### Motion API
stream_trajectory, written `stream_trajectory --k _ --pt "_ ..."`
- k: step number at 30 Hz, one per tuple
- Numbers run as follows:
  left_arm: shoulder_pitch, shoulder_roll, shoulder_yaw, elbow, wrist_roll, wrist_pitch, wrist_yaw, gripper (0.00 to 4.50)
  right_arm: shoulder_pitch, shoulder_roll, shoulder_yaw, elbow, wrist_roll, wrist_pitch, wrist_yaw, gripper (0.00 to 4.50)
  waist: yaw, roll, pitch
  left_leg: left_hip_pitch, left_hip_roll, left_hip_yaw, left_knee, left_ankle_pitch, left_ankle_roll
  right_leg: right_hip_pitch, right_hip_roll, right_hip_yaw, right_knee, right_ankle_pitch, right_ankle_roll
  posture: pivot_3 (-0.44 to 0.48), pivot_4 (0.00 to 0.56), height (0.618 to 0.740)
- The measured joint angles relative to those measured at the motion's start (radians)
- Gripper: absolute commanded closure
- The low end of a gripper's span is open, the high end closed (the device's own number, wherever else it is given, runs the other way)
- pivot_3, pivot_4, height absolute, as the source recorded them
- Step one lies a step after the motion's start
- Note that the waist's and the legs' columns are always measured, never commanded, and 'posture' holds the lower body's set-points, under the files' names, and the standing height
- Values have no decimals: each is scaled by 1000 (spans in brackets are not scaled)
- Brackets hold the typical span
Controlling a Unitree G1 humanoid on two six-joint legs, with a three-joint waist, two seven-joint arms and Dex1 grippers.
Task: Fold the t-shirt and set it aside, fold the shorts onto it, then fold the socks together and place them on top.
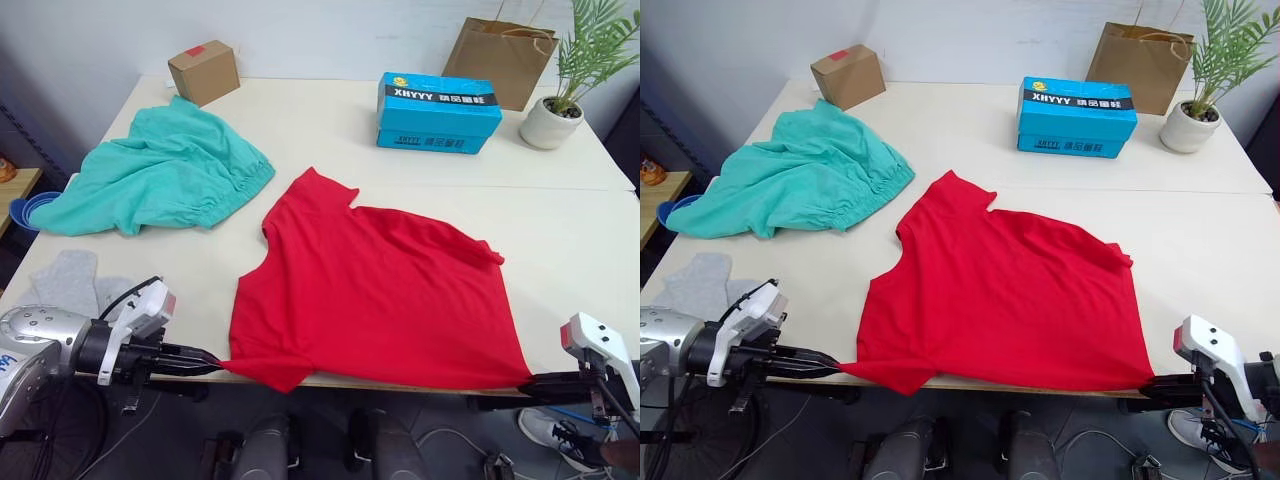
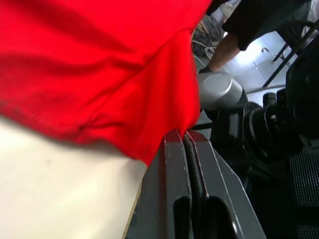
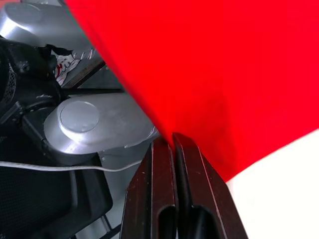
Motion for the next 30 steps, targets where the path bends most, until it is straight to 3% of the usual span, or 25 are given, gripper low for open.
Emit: stream_trajectory --k 15,29,30 --pt "-283 -61 -160 205 124 -87 61 4478 -214 6 102 171 -32 -43 -10 4500 5 0 0 -2 0 1 1 3 3 -2 1 -1 2 0 0 0 150 740" --pt "-318 -120 -216 257 175 -100 69 4478 -283 98 162 209 -49 -68 -69 4500 9 0 0 -2 0 1 2 4 4 -1 1 -1 3 0 0 0 150 740" --pt "-321 -132 -216 261 175 -99 75 4498 -293 110 161 211 -45 -61 -81 4302 9 0 0 -2 0 1 3 4 4 -1 1 -1 3 0 0 0 150 740"
